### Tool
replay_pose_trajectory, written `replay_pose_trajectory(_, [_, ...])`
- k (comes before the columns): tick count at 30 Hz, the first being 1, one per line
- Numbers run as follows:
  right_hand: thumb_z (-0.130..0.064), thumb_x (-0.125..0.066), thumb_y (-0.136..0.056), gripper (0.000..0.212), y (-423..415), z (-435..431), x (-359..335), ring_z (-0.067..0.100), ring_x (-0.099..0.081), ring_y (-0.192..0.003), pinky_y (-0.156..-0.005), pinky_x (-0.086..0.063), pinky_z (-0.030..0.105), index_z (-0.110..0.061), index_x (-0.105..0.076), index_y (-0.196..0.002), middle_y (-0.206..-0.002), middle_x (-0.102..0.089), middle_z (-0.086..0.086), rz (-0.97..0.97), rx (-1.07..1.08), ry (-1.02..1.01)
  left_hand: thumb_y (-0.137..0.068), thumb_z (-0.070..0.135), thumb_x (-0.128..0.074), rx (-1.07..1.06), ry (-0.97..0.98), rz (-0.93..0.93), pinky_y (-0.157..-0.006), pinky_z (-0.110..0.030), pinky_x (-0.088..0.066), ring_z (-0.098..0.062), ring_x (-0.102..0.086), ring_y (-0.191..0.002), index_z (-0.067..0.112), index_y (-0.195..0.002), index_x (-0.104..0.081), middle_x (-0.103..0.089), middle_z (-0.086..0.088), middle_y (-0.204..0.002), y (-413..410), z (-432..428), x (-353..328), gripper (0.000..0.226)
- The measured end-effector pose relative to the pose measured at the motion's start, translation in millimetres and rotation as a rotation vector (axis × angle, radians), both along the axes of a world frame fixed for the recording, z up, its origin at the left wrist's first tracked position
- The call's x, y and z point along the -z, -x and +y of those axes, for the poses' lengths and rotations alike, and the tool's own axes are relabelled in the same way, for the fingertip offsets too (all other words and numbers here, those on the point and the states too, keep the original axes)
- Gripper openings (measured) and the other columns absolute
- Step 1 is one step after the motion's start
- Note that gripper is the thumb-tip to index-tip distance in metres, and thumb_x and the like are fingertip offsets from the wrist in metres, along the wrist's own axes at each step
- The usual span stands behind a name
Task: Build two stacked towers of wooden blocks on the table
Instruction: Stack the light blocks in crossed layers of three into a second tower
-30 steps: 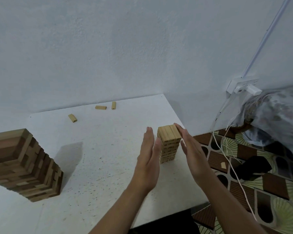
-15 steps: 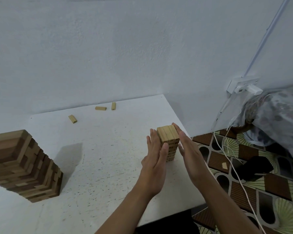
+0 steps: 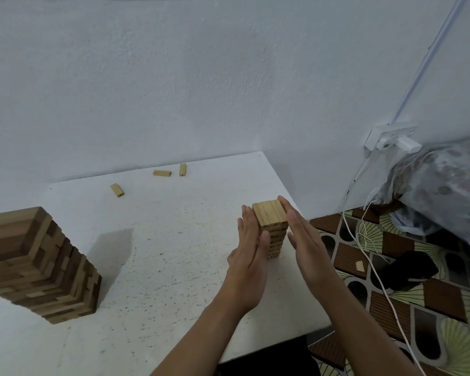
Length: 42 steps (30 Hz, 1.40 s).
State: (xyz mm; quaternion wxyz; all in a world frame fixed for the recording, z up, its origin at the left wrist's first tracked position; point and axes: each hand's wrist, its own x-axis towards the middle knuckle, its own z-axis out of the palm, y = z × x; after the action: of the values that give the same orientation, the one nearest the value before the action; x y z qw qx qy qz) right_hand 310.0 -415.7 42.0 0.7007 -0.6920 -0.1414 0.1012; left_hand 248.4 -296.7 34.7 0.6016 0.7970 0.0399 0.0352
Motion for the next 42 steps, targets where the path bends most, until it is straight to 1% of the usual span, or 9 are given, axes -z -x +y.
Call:
replay_pose_trajectory(5, [-0.049,-0.039,-0.103,0.045,4,-6,-5,-0.004,-0.044,-0.136,-0.116,-0.035,0.028,-0.028,-0.053,-0.141,-0.145,-0.054,-0.015,-0.186,0.195,0.1,-0.103,0.05,-0.034,-0.052,0.084,0.009,-0.128,-0.037,-0.002,0.013,0.006,-0.148,0.051,-0.151,0.001,0.004,0.044,-0.154,11,14,-5,0.06])
replay_pose_trajectory(10, [-0.024,-0.045,-0.102,0.026,28,2,-21,0.009,-0.061,-0.107,-0.089,-0.048,0.021,-0.016,-0.067,-0.114,-0.109,-0.066,-0.002,-0.662,0.41,0.242,-0.104,0.047,-0.043,-0.139,-0.01,-0.032,-0.119,-0.015,-0.014,0.025,-0.013,-0.139,0.048,-0.156,-0.019,-0.016,0.041,-0.155,31,54,-11,0.058])
replay_pose_trajectory(14, [-0.014,-0.05,-0.098,0.022,58,35,-29,0.003,-0.061,-0.091,-0.081,-0.045,0.011,-0.007,-0.07,-0.103,-0.094,-0.067,-0.002,-0.757,0.219,0.186,-0.105,0.036,-0.049,-0.315,-0.097,-0.101,-0.106,-0.017,-0.036,0.016,-0.042,-0.13,0.044,-0.138,-0.055,-0.051,0.036,-0.138,47,96,-6,0.034])
replay_pose_trajectory(17, [-0.015,-0.054,-0.099,0.018,68,74,-22,0.004,-0.06,-0.088,-0.074,-0.043,0.009,-0.011,-0.07,-0.106,-0.095,-0.065,-0.007,-0.704,0.07,0.226,-0.105,0.023,-0.051,-0.494,-0.117,-0.137,-0.098,-0.029,-0.048,0.005,-0.055,-0.118,0.035,-0.121,-0.066,-0.063,0.022,-0.125,51,125,6,0.025])
replay_pose_trajectory(22, [-0.024,-0.055,-0.101,0.018,34,151,6,0.006,-0.06,-0.097,-0.079,-0.053,0.026,-0.021,-0.067,-0.113,-0.108,-0.064,-0.011,-0.387,0.011,0.304,-0.1,0.014,-0.054,-0.731,-0.215,-0.085,-0.096,-0.031,-0.042,-0.012,-0.05,-0.119,0.028,-0.119,-0.06,-0.053,0.004,-0.124,26,166,31,0.024])
replay_pose_trajectory(26, [-0.025,-0.053,-0.102,0.024,-16,206,26,0.02,-0.056,-0.114,-0.099,-0.046,0.037,-0.015,-0.063,-0.121,-0.119,-0.062,0.002,-0.376,0.047,0.469,-0.094,0.011,-0.059,-0.856,-0.313,-0.012,-0.102,-0.027,-0.029,-0.026,-0.041,-0.129,0.015,-0.13,-0.056,-0.048,-0.01,-0.137,-10,191,41,0.036])
replay_pose_trajectory(33, [-0.027,-0.049,-0.102,0.041,-93,264,47,0.027,-0.036,-0.136,-0.112,-0.036,0.04,-0.015,-0.054,-0.14,-0.144,-0.051,0.007,-0.391,0.087,0.716,-0.091,0.016,-0.06,-0.914,-0.393,0.07,-0.113,-0.047,-0.032,-0.031,-0.029,-0.143,0.015,-0.142,-0.046,-0.035,-0.011,-0.154,-64,238,52,0.053])
replay_pose_trajectory(38, [-0.027,-0.042,-0.105,0.049,-127,297,57,0.026,-0.011,-0.152,-0.124,-0.017,0.04,-0.018,-0.04,-0.153,-0.163,-0.027,0.007,-0.471,-0.02,0.814,-0.094,0.026,-0.055,-0.885,-0.476,0.225,-0.123,-0.051,-0.005,-0.025,0.004,-0.156,0.018,-0.157,-0.027,-0.004,-0.01,-0.169,-91,258,56,0.069])
replay_pose_trajectory(42, [-0.033,-0.035,-0.107,0.049,-146,323,62,0.026,0.005,-0.155,-0.125,-0.005,0.047,-0.023,-0.033,-0.155,-0.169,-0.01,0.002,-0.524,-0.173,0.938,-0.097,0.033,-0.048,-0.797,-0.549,0.369,-0.122,-0.053,0.004,-0.021,0.011,-0.156,0.015,-0.161,-0.014,0.007,-0.005,-0.17,-105,266,56,0.075])
